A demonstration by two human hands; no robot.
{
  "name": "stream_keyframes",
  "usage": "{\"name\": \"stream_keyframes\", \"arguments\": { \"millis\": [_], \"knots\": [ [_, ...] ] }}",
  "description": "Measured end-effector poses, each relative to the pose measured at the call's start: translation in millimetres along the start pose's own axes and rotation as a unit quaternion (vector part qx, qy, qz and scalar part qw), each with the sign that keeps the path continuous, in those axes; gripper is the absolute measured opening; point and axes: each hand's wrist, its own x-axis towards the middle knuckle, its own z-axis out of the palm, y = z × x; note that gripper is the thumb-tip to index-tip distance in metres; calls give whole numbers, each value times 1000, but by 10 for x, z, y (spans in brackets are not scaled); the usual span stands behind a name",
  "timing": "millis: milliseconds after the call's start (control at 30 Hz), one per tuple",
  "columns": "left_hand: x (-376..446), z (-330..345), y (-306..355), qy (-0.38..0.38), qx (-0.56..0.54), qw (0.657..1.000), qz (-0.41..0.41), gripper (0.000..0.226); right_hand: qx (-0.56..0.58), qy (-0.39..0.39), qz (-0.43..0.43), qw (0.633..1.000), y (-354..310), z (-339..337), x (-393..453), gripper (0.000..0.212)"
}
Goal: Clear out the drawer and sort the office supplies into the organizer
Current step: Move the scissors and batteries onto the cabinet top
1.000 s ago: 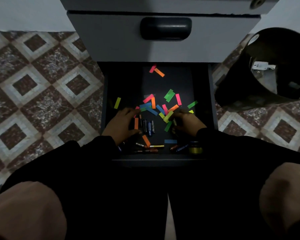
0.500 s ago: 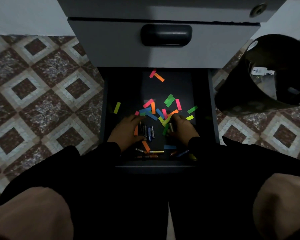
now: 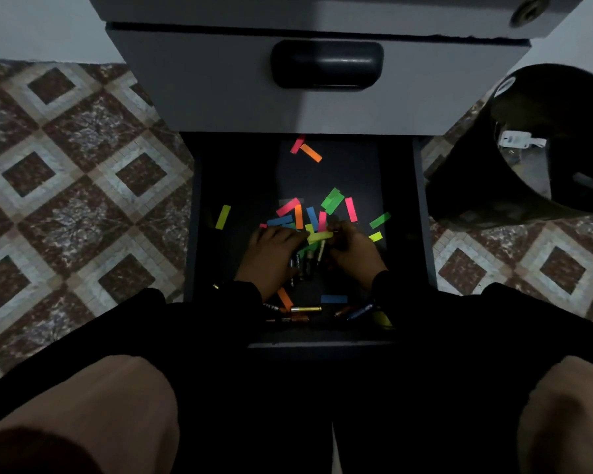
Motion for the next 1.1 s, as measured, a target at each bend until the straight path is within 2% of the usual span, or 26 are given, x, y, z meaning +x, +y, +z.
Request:
{"name": "stream_keyframes", "arguments": {
  "millis": [233, 533, 900, 1100],
  "knots": [
    [-7, -12, 103, -18, 63, 997, 42, 71, 32, -27, 10, 999, 3, 14, -16, 37],
    [4, 1, 93, 13, 30, 999, 0, 66, 60, -40, 16, 997, 14, 25, -14, 38],
    [-7, 17, 103, -12, 44, 999, -28, 71, 181, -75, 59, 979, -16, 39, -27, 44],
    [4, 3, 104, -25, 66, 997, -22, 59, 186, -93, 57, 977, -18, 24, -55, 45]
  ]
}}
